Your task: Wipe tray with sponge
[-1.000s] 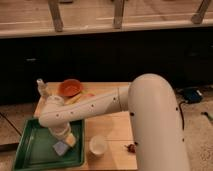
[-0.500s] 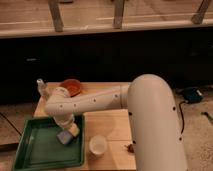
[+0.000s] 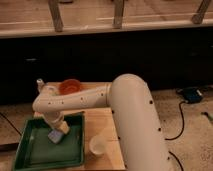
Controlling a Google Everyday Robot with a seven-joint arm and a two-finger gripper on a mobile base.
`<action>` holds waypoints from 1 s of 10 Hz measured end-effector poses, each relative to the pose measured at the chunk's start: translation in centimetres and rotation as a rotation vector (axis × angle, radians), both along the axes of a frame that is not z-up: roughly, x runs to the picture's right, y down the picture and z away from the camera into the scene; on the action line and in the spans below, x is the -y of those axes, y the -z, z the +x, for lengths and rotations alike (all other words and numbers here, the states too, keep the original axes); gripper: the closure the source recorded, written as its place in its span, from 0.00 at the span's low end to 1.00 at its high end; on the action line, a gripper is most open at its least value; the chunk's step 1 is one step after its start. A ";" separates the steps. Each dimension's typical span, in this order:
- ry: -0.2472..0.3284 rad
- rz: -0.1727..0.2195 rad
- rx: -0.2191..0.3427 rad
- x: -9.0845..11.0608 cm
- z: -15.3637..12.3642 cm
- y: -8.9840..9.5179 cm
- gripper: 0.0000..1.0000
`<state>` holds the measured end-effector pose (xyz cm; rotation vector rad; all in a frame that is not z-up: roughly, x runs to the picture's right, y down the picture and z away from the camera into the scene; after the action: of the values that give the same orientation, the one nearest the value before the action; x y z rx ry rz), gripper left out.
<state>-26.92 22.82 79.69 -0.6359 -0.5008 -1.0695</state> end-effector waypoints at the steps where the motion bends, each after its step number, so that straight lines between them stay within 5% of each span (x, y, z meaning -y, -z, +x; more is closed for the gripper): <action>1: 0.001 -0.007 -0.005 -0.8 0.2 0.6 0.96; 4: -0.041 -0.016 -0.054 -3.2 2.7 2.9 0.96; 10: -0.064 -0.023 -0.083 -3.6 3.6 3.4 0.96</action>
<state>-23.37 26.44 76.31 -0.6781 -0.4589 -0.9737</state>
